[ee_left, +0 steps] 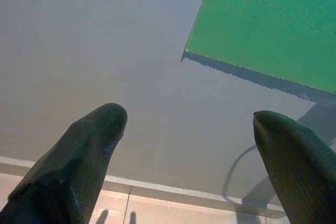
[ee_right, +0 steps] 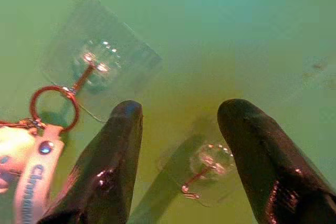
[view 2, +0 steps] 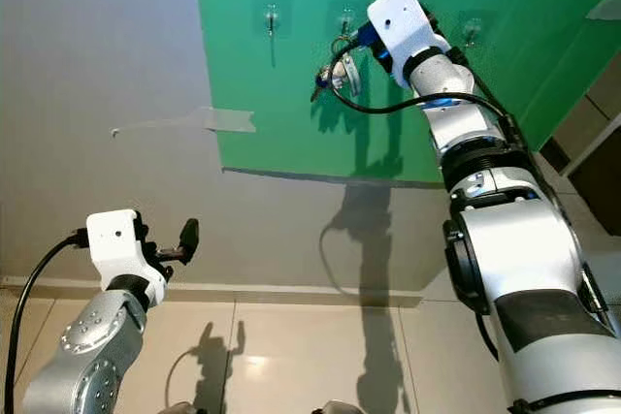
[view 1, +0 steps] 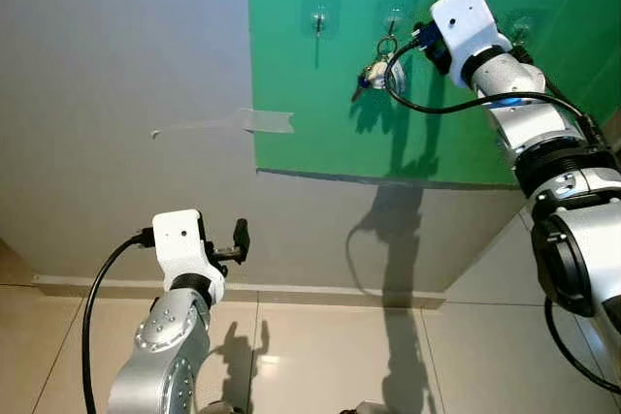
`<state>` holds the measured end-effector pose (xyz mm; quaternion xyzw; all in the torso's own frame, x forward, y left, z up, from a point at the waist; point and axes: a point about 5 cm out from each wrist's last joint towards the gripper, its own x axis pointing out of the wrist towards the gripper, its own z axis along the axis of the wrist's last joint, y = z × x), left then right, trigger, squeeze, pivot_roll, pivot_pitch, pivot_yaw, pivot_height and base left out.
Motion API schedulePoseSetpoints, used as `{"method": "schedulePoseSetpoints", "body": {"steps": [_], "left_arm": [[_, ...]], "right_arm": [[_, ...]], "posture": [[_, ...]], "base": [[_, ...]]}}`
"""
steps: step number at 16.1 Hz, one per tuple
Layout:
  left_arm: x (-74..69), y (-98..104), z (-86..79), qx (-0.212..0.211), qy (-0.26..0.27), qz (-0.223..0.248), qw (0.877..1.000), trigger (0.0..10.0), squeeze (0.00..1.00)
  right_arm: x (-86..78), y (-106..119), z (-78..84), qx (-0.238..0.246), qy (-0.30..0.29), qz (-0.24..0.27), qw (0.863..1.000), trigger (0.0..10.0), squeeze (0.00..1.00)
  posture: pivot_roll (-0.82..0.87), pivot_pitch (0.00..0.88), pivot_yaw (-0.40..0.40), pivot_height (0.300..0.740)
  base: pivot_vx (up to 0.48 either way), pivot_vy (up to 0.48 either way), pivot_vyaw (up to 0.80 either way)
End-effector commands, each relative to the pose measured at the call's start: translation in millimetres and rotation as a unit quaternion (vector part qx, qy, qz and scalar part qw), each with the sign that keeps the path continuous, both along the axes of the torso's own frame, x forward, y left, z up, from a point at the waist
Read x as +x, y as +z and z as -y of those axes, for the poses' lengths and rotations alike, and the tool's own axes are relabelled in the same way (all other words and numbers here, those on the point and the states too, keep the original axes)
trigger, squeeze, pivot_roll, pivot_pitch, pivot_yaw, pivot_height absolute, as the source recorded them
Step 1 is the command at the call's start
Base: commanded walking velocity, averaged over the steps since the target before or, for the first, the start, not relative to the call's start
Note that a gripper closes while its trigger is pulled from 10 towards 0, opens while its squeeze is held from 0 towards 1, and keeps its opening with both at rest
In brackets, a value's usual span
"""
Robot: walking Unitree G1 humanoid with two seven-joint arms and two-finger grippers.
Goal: Hang keys on a hook
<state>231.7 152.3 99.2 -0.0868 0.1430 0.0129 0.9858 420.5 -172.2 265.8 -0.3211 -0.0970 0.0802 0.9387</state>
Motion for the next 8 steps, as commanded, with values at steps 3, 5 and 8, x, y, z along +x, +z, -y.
{"method": "schedulePoseSetpoints", "body": {"steps": [3,5,8], "left_arm": [[16.6,-0.8,3.5,-0.001,-0.015,0.006,1.000,10.0,0.00],[31.6,-0.2,0.9,0.009,-0.030,0.012,0.999,10.0,0.00],[49.9,1.7,-11.5,0.022,-0.027,0.018,0.999,10.0,0.00]], "right_arm": [[-1.2,59.2,14.7,0.023,-0.015,0.071,0.997,10.0,0.00],[-10.3,79.1,49.4,0.077,-0.031,0.094,0.992,10.0,0.00],[-29.8,53.8,108.6,0.100,-0.098,0.094,0.986,10.0,0.00]], "posture": [[-0.14,0.000,-0.020,0.736],[-0.19,0.000,0.022,0.736],[-0.22,0.000,0.064,0.736]], "base": [[0.000,0.000,0.00],[0.000,0.000,0.00],[0.000,0.000,0.00]]}}
